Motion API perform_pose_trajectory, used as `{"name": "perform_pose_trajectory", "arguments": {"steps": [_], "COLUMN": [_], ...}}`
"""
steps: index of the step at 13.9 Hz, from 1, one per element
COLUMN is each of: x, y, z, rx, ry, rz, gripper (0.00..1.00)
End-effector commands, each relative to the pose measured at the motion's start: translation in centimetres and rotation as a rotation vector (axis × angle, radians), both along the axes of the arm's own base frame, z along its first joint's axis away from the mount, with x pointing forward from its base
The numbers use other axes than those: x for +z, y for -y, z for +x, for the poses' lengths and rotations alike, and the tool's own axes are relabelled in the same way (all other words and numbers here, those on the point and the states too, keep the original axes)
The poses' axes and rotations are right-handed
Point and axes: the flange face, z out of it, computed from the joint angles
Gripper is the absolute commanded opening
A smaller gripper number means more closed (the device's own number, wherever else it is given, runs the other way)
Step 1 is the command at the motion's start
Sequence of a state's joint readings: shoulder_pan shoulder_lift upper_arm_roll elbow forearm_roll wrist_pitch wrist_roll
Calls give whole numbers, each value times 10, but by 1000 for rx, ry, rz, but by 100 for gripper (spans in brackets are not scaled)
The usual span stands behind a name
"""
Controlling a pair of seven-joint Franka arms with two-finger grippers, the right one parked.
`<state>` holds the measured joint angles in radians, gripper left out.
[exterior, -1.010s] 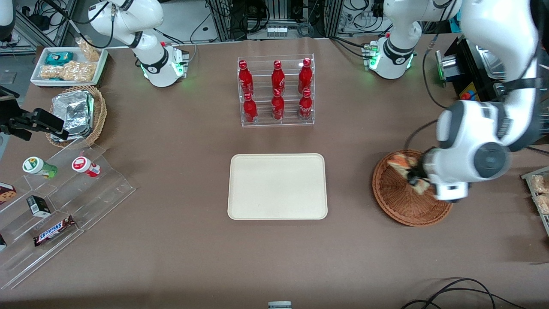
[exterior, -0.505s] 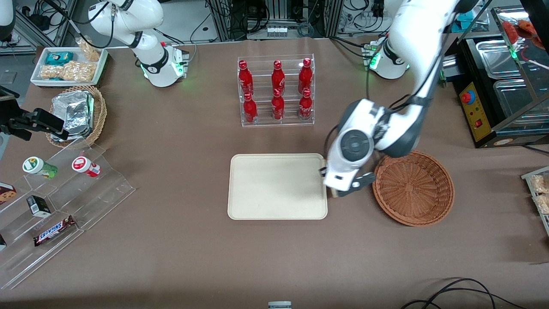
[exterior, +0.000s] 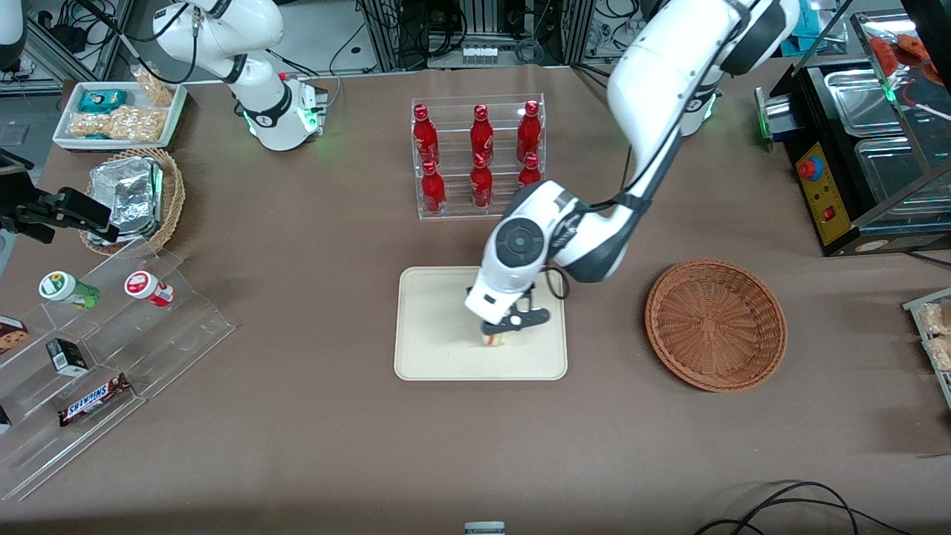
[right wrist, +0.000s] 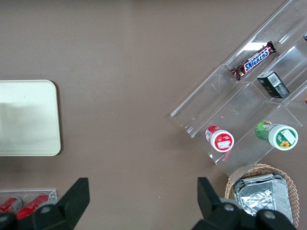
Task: Place sandwich from basket to tray
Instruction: 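Lift the sandwich and carry it with the left gripper over the cream tray, then open the left gripper to release the sandwich onto the tray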
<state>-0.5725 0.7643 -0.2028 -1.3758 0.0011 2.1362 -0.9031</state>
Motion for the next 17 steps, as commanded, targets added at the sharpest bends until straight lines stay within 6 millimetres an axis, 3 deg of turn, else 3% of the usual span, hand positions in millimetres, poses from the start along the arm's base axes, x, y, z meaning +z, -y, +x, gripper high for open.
{"name": "perform_pose_trajectory", "arguments": {"steps": [1,3,4,5,6,8,11,14,17], "x": [-15,-28,-33,-30,-24,15,114,191,240], "y": [16,17,16,17,16,15,-4,-48,-95], "z": [3,2,2,1,0,-1,-14,-17,-32], "rx": [-34,-31,-24,-8,1,30,24,24,62], "ry": [32,19,12,7,18,22,0,9,17], "rz": [-12,-6,-3,-5,2,7,62,150,295], "gripper": [4,8,16,74,100,100,100,100,100]}}
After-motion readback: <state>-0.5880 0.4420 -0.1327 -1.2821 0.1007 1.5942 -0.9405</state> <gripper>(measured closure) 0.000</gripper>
